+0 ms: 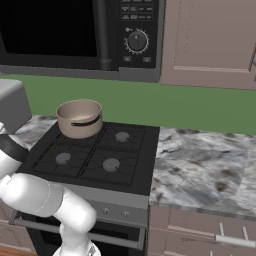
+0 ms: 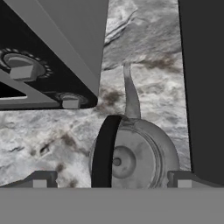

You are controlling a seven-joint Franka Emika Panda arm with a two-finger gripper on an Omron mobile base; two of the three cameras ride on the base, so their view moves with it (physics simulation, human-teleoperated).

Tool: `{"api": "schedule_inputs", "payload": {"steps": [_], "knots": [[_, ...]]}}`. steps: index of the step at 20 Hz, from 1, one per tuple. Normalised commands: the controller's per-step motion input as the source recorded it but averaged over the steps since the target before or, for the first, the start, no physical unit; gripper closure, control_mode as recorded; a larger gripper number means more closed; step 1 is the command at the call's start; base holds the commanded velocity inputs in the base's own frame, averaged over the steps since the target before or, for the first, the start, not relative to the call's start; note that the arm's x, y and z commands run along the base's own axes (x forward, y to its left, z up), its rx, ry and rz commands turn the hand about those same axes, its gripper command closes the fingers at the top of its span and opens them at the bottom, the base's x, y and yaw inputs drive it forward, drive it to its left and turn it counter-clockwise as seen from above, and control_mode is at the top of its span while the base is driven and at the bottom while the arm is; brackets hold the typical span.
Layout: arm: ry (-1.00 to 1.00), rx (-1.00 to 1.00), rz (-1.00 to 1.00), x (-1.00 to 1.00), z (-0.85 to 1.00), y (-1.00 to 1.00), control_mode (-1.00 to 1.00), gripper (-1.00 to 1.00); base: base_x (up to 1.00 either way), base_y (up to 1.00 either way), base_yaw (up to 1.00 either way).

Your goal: Pick the kettle from the counter and place it on a stove burner. Then turn the burner on.

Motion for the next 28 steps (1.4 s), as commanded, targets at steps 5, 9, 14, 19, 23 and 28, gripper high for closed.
{"api": "schedule_inputs", "payload": {"steps": [5, 9, 14, 19, 23, 28], "knots": [[0.00, 0.00, 0.03, 0.01, -0.34, 0.12, -1.00, -1.00, 0.00, 0.00, 0.00], [0.00, -0.01, 0.03, 0.02, -0.27, 0.06, -1.00, -1.00, 0.00, 0.00, 0.00], [0.00, -0.01, 0.00, 0.01, -0.02, 0.00, -1.00, 1.00, 0.00, 0.00, 0.00], [-0.01, 0.00, 0.00, -0.03, 0.00, 0.00, -1.00, 1.00, 0.00, 0.00, 0.00], [-0.06, 0.00, 0.00, -0.13, 0.19, 0.00, -1.00, 1.00, 0.00, 0.00, 0.00], [-0.13, 0.00, 0.00, -0.53, 0.46, -0.19, -1.00, 1.00, 0.00, 0.00, 0.00]]}}
